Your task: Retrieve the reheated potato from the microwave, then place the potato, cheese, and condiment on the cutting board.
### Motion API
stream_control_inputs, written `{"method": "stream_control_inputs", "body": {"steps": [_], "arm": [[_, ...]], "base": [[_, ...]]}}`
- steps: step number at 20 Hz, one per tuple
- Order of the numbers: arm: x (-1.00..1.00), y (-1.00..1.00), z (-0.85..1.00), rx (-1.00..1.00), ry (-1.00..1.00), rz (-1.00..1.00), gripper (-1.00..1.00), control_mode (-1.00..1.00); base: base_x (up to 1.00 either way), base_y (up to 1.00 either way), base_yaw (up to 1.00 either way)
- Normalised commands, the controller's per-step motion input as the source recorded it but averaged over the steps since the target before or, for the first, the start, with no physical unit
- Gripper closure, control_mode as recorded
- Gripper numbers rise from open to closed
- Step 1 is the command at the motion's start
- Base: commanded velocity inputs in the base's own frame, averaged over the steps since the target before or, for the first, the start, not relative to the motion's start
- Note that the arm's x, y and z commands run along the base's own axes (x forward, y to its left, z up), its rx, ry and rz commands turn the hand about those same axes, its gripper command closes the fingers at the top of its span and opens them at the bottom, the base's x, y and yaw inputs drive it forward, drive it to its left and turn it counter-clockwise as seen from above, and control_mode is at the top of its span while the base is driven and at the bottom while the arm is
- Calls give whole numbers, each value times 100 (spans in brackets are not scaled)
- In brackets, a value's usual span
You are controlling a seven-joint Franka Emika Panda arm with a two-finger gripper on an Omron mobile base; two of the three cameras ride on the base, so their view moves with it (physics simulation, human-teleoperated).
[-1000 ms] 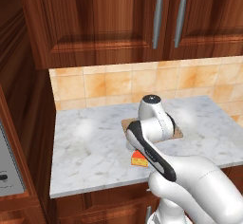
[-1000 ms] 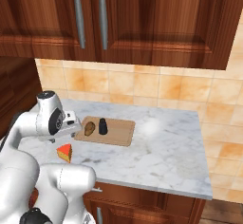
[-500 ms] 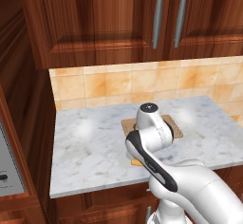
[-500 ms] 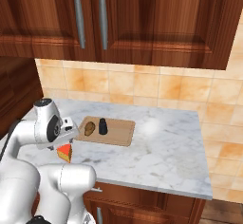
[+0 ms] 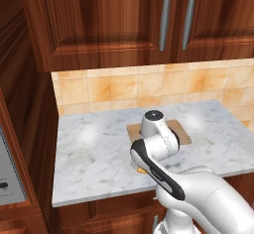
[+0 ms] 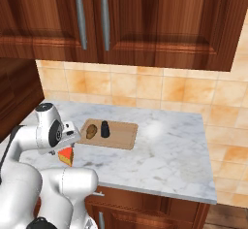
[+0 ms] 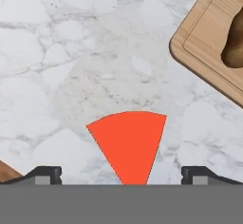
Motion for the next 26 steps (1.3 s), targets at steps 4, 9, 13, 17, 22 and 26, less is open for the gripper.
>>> {"method": "stream_control_inputs", "body": {"steps": [4,9,13,17,22,26], "arm": [[-21,-1,-2,0,0,0,-100,-100],[-34,-5,0,0,0,0,-100,-100],[-2,-12,-19,0,0,0,-100,-100],[13,-8,-19,0,0,0,-100,-100],[10,-2,-13,0,0,0,-100,-100],[18,-10,-22,0,0,0,-100,-100]], "base": [[0,0,0],[0,0,0],[0,0,0],[0,0,0],[0,0,0],[0,0,0]]}}
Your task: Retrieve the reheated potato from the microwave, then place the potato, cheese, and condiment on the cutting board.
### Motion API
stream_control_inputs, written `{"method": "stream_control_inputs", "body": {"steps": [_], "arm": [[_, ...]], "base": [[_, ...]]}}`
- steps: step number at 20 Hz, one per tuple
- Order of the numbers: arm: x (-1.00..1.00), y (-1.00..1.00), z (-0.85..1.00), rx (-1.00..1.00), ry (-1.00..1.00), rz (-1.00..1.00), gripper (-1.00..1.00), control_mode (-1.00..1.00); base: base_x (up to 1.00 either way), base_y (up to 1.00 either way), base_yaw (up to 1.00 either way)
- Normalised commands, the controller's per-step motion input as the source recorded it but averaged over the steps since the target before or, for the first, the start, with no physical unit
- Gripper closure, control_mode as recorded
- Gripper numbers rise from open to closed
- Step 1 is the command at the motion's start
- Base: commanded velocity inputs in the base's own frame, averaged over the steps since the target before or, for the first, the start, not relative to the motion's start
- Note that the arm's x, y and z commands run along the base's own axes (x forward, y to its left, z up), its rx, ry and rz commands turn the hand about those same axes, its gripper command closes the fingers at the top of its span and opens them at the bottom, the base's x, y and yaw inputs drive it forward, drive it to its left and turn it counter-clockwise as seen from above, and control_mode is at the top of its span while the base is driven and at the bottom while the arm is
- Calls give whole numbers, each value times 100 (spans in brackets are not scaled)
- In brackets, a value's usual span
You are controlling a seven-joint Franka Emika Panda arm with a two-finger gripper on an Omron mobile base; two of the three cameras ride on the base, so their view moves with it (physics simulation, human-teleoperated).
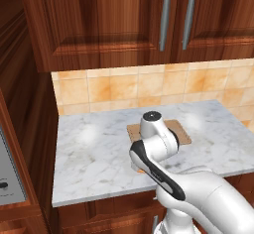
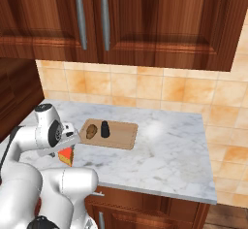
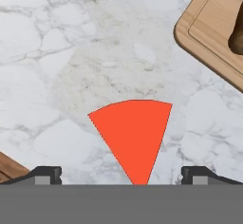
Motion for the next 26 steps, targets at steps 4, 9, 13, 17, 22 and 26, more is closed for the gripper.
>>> {"method": "stream_control_inputs", "body": {"steps": [4,9,13,17,22,26], "arm": [[7,-13,-24,0,0,0,-100,-100],[-4,-2,-26,4,3,0,-100,-100],[0,-2,-32,5,0,0,-100,-100],[-1,-4,-37,1,0,0,-100,-100],[0,-13,-46,0,1,0,-100,-100],[0,-18,-44,2,1,0,-100,-100]], "base": [[0,0,0],[0,0,0],[0,0,0],[0,0,0],[0,0,0],[0,0,0]]}}
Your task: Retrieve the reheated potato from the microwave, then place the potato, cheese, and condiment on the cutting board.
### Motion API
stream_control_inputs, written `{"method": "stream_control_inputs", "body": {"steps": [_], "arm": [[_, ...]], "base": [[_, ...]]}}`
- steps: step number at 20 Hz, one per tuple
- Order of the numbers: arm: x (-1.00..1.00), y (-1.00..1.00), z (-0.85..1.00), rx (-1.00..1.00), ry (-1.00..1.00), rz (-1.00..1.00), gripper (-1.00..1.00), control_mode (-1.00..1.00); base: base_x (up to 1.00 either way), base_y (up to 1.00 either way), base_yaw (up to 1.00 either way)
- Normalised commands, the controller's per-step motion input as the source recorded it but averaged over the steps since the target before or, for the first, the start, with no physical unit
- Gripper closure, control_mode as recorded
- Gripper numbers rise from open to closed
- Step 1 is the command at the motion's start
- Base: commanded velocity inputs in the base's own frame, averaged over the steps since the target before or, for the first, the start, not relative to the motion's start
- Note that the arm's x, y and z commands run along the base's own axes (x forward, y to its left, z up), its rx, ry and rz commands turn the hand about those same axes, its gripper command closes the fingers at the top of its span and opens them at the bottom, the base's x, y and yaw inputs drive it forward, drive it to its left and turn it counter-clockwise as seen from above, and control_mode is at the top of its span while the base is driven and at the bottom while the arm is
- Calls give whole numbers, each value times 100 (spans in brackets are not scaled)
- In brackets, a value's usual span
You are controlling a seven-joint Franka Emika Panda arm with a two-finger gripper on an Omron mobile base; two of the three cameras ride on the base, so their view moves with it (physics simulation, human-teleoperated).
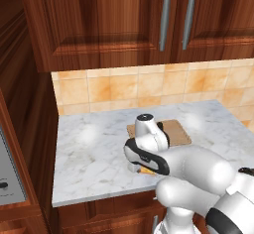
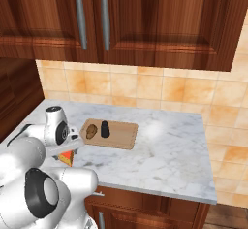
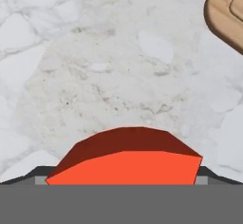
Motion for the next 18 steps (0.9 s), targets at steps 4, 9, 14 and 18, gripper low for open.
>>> {"method": "stream_control_inputs", "body": {"steps": [4,9,14,18], "arm": [[-14,-11,-26,3,0,0,-100,-100],[-14,0,-10,4,0,0,100,-100],[-12,-6,22,2,0,0,100,-100],[0,-21,42,0,0,-6,100,-100]], "base": [[0,0,0],[0,0,0],[0,0,0],[0,0,0]]}}
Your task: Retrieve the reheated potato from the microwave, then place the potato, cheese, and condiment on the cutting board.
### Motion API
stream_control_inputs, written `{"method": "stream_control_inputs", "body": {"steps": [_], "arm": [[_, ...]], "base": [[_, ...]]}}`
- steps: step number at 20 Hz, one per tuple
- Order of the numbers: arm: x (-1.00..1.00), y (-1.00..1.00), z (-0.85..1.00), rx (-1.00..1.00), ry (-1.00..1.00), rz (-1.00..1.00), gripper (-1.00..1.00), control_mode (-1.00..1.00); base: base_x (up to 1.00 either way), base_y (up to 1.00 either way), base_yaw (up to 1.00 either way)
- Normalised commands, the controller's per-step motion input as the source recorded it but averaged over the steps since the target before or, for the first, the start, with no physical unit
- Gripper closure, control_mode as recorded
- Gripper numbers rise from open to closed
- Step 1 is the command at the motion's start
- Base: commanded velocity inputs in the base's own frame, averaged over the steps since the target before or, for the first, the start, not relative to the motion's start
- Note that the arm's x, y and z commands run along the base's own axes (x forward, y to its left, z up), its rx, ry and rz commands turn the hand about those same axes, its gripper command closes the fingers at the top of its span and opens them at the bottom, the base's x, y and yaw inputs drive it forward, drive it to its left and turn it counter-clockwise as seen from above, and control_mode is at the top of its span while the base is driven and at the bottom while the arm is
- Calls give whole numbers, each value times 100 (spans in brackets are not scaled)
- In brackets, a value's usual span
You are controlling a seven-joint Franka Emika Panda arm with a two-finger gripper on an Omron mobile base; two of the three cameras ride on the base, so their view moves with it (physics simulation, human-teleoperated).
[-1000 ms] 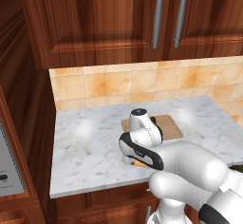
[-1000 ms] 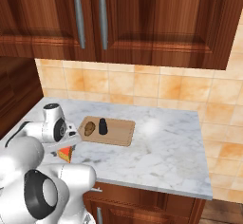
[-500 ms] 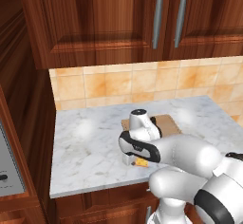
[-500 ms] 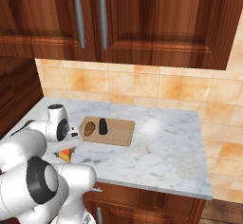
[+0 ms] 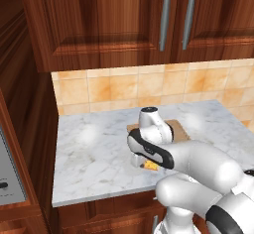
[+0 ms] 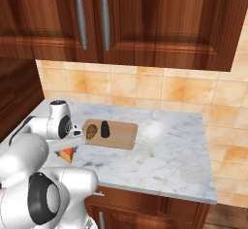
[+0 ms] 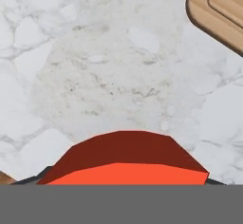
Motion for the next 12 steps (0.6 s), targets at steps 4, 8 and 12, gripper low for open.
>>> {"method": "stream_control_inputs", "body": {"steps": [4,8,12], "arm": [[7,-33,37,0,0,-18,100,-100],[25,-35,27,0,2,-29,100,-100],[30,-36,20,0,4,-34,100,-100]], "base": [[0,0,0],[0,0,0],[0,0,0]]}}
